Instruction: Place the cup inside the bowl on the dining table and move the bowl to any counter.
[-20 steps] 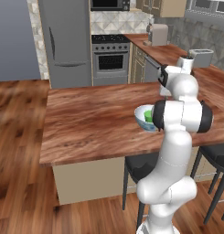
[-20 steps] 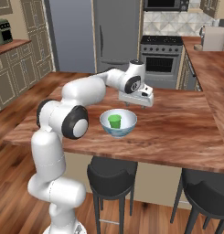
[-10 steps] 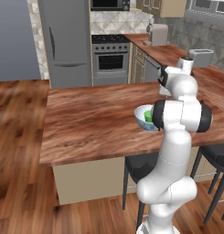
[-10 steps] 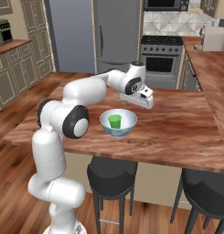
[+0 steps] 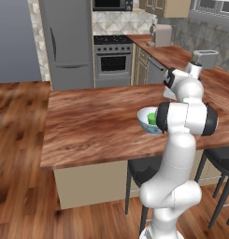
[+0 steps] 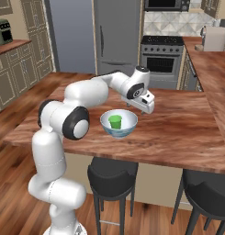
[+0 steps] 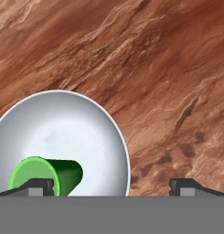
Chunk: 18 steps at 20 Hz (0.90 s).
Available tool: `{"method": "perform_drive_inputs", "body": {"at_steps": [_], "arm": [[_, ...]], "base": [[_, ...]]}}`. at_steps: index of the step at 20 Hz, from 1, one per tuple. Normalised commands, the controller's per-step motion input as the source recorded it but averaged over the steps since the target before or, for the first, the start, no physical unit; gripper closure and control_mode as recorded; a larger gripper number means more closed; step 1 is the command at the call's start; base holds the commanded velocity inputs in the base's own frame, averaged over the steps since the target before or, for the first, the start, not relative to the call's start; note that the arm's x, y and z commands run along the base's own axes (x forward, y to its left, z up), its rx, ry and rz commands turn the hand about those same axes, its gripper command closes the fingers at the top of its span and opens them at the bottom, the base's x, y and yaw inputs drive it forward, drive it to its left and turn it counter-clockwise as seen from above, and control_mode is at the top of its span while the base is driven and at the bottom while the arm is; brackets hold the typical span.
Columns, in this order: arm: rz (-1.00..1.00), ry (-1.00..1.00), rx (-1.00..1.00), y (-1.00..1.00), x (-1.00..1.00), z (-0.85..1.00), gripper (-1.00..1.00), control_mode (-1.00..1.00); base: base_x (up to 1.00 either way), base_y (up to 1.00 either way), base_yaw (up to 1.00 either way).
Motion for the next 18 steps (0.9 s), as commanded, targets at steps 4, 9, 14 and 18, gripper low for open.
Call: {"method": "perform_drive_inputs", "body": {"at_steps": [4, 9, 14, 18], "arm": [[0.05, 0.00, 0.01, 0.00, 0.00, 0.00, -1.00, -1.00], [0.10, 0.01, 0.01, -0.03, 0.00, 0.00, -1.00, -1.00], [0.15, 0.00, 0.06, -0.03, 0.00, 0.00, -1.00, -1.00], [0.15, 0.00, 0.05, -0.07, 0.00, 0.00, -1.00, -1.00]], "base": [[0.00, 0.00, 0.00], [0.00, 0.00, 0.00], [0.00, 0.00, 0.00], [0.00, 0.00, 0.00]]}}
